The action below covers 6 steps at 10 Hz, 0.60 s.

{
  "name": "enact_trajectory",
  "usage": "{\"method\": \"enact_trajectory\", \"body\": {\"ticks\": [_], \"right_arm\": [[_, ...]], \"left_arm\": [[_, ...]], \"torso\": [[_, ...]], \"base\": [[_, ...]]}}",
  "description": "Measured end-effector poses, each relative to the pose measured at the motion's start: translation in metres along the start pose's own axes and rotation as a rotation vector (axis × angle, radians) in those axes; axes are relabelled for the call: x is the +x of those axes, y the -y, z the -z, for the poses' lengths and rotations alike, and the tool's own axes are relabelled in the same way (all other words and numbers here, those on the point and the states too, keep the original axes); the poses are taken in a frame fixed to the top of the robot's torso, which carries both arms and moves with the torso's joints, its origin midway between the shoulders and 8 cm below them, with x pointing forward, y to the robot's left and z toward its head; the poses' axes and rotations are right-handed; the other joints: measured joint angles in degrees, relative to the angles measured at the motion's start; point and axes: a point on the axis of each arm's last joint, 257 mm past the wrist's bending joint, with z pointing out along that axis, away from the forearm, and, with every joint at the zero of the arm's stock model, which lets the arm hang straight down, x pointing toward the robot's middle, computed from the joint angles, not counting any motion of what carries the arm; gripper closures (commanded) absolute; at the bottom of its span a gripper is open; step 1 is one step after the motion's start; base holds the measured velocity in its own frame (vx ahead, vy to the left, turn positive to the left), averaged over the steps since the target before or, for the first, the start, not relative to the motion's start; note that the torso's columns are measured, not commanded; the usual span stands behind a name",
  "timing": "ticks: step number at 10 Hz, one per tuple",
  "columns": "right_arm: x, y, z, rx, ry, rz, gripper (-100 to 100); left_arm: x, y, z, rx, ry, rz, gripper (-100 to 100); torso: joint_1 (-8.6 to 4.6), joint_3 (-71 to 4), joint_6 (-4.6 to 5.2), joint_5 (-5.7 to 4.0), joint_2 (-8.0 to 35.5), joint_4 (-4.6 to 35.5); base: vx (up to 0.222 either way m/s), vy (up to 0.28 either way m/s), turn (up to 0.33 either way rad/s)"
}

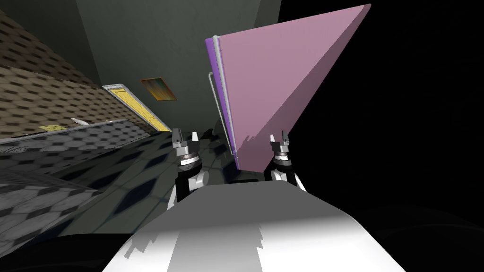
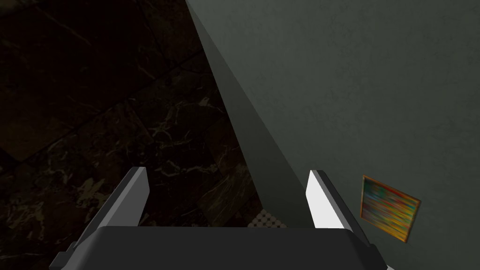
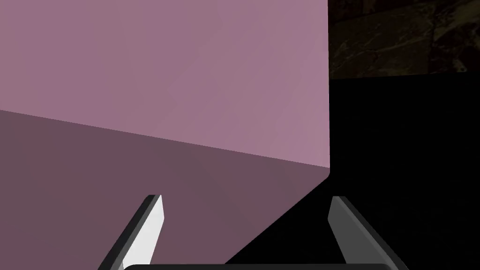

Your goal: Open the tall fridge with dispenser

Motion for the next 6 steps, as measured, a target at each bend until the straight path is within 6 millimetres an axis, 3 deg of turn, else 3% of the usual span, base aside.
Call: {"method": "enact_trajectory", "body": {"ticks": [2,6], "right_arm": [[0.0000,0.0000,0.0000,0.000,0.000,0.000,0],[0.0000,-0.0001,0.0000,0.000,0.000,0.000,0]], "left_arm": [[0.0000,0.0000,0.0000,0.000,0.000,0.000,0],[0.0000,0.0001,0.0000,0.000,0.000,0.000,0]], "torso": [[0.00,-12.0,0.00,0.00,6.0,6.0],[0.00,-45.4,0.00,0.00,22.7,22.7]], "base": [[0.000,0.000,0.000],[0.000,0.000,0.000]]}}
